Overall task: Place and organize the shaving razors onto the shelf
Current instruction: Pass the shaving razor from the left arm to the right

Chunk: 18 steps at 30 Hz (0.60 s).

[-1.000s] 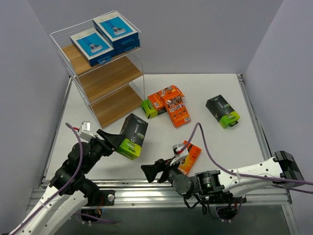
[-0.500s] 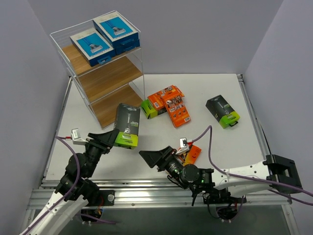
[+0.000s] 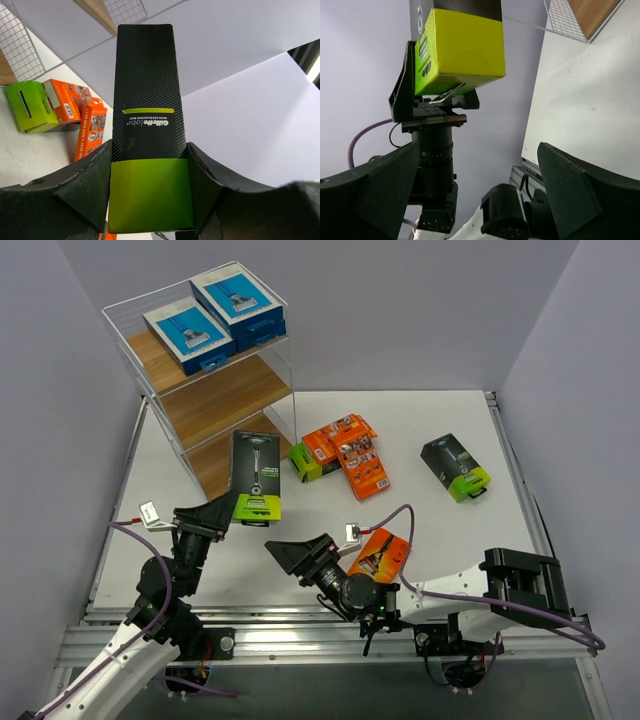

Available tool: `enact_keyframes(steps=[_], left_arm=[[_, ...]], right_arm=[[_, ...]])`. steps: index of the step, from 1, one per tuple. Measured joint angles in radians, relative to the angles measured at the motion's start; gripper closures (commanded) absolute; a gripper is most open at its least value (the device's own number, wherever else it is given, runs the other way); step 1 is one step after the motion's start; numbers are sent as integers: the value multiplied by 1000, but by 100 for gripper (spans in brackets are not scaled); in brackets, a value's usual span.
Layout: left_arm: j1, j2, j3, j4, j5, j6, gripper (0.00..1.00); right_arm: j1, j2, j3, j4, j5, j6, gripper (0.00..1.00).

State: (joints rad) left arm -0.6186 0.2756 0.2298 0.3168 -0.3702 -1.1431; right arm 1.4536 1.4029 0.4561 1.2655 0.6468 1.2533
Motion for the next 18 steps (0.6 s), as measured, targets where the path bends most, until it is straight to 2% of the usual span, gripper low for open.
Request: enact_keyframes(steps=[12, 18], left_arm=[[0, 37, -42, 97, -1, -29, 98], [0, 37, -42, 99, -5, -47, 98]], right_arm=[[-78, 248, 126, 32, -50, -25, 0], [-80, 284, 179, 33, -87, -112, 0]])
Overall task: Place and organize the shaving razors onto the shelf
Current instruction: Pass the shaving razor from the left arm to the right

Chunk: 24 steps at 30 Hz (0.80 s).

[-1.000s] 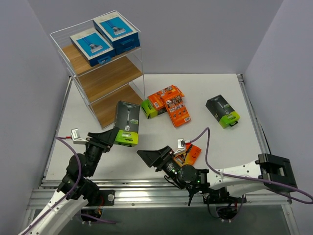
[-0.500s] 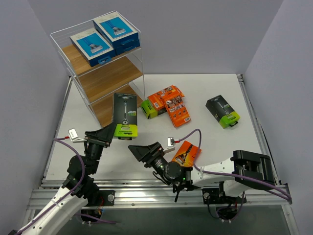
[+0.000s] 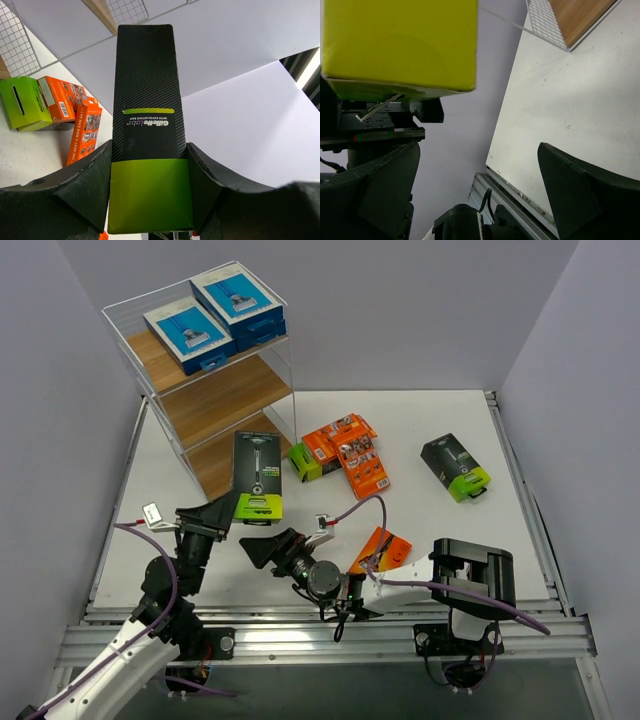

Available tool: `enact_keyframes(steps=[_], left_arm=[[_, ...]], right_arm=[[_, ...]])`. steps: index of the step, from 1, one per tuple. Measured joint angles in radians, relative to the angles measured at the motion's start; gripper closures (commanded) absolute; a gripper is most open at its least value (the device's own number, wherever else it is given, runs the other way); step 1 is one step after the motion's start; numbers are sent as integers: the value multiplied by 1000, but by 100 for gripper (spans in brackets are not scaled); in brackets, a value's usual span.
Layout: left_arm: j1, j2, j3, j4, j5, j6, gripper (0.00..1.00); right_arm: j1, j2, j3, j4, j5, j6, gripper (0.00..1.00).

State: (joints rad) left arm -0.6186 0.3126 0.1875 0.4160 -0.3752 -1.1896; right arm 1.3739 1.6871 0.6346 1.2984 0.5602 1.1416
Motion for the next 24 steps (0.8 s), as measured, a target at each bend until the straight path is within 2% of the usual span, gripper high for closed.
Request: enact_keyframes(steps=[24], left_arm=[[0, 24, -97, 7, -68, -196, 98]], right_arm=[[-46, -37, 23, 1, -65, -208, 1]])
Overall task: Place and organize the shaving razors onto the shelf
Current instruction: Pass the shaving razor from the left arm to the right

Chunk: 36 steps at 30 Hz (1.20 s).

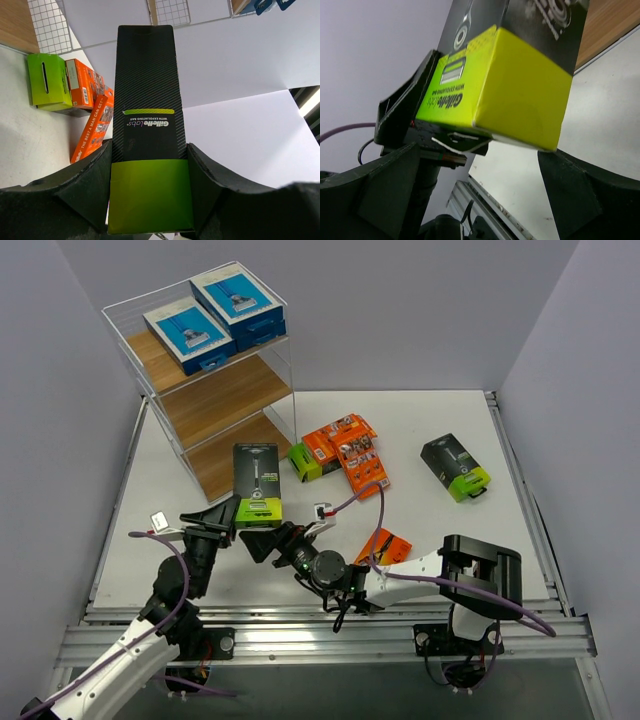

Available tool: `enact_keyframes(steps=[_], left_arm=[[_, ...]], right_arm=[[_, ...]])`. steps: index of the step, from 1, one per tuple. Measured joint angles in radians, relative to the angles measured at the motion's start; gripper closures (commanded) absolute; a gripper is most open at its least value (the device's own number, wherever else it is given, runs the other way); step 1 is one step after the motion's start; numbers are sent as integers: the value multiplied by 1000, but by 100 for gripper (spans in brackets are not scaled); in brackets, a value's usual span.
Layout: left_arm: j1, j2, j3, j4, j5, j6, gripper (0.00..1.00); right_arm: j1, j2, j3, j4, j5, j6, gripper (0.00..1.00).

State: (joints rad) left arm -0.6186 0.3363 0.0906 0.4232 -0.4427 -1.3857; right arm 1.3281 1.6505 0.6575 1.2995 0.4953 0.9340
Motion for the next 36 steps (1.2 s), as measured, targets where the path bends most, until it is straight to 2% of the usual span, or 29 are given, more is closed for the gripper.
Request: enact_keyframes(steps=[9, 13, 36], left_arm=[[1, 33, -2, 20, -5, -28, 98], [1, 53, -2, 55, -13, -44, 98], [8, 89, -27, 164, -24, -80, 98]], right_arm=[[-39, -2, 31, -3, 2, -17, 1], [-40, -2, 49, -10, 16, -24, 8], [-61, -2, 117, -51, 85, -42, 23]])
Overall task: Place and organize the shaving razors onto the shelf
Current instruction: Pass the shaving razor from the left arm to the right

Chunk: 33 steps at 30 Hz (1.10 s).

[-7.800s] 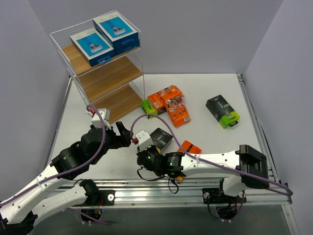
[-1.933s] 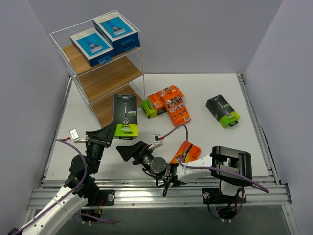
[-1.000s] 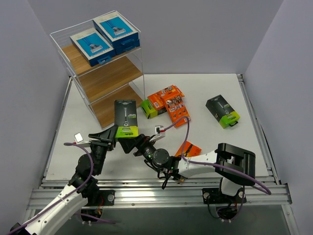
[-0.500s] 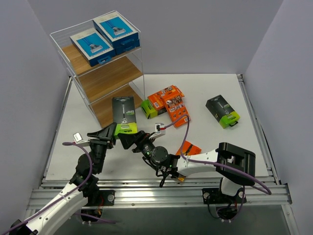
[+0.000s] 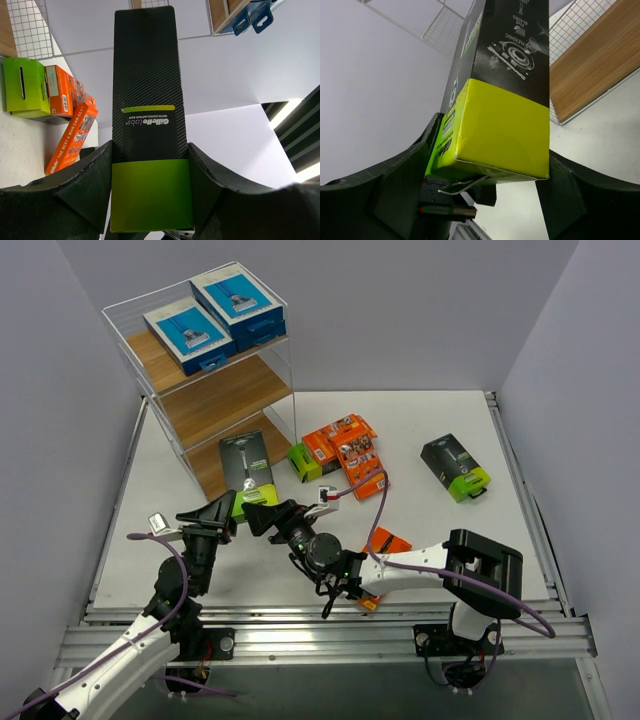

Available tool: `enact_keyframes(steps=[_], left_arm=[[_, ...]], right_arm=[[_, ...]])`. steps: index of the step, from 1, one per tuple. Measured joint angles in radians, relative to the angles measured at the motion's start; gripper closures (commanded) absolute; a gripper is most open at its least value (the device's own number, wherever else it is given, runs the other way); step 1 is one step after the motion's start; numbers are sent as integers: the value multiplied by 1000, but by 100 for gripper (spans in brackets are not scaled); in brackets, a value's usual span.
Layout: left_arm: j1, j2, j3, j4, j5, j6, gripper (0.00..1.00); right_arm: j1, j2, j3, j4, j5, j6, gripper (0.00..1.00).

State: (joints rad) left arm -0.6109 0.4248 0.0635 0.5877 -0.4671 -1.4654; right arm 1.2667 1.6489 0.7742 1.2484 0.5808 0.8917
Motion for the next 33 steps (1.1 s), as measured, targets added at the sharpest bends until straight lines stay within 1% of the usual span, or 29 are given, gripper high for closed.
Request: enact_keyframes(steps=[2, 3, 12, 19, 22, 23, 25, 26, 27, 28, 29, 30, 32, 33], left_arm=[[0, -2, -2, 0, 3, -1, 98], [0, -4, -5, 0, 7, -1, 98], [0, -48, -19, -10, 27, -1, 98], [4, -23, -19, -8, 31, 5, 98], [6, -4, -18, -3, 30, 6, 98], [6, -2, -18, -2, 30, 8, 98], [9, -3, -18, -1, 31, 14, 98], [9, -8, -18, -2, 31, 19, 98], [9, -14, -18, -5, 31, 27, 97], [9, -22, -18, -8, 31, 35, 93], [9, -35, -18, -17, 30, 44, 79], [9, -49, -18, -29, 30, 55, 71], [9, -86, -18, -61, 31, 79, 64], [8, -105, -18, -80, 34, 93, 56]], right_arm=[[-10, 0, 7, 0, 3, 1, 24], [-12, 0, 10, 0, 6, 2, 27], [-36, 4, 25, -2, 5, 47, 34], [-63, 39, 47, -3, -9, 96, 43], [-74, 47, 47, -3, -20, 117, 50], [-76, 48, 47, -3, -24, 122, 58], [-80, 48, 47, -4, -31, 130, 65], [-81, 48, 47, -3, -35, 133, 76], [-82, 48, 47, -3, -39, 137, 81], [-83, 47, 47, -3, -41, 143, 85], [-84, 47, 47, -3, -47, 150, 94], [-85, 47, 45, -2, -55, 158, 98], [-89, 44, 37, 2, -75, 175, 100], [-90, 43, 32, 3, -87, 183, 100]])
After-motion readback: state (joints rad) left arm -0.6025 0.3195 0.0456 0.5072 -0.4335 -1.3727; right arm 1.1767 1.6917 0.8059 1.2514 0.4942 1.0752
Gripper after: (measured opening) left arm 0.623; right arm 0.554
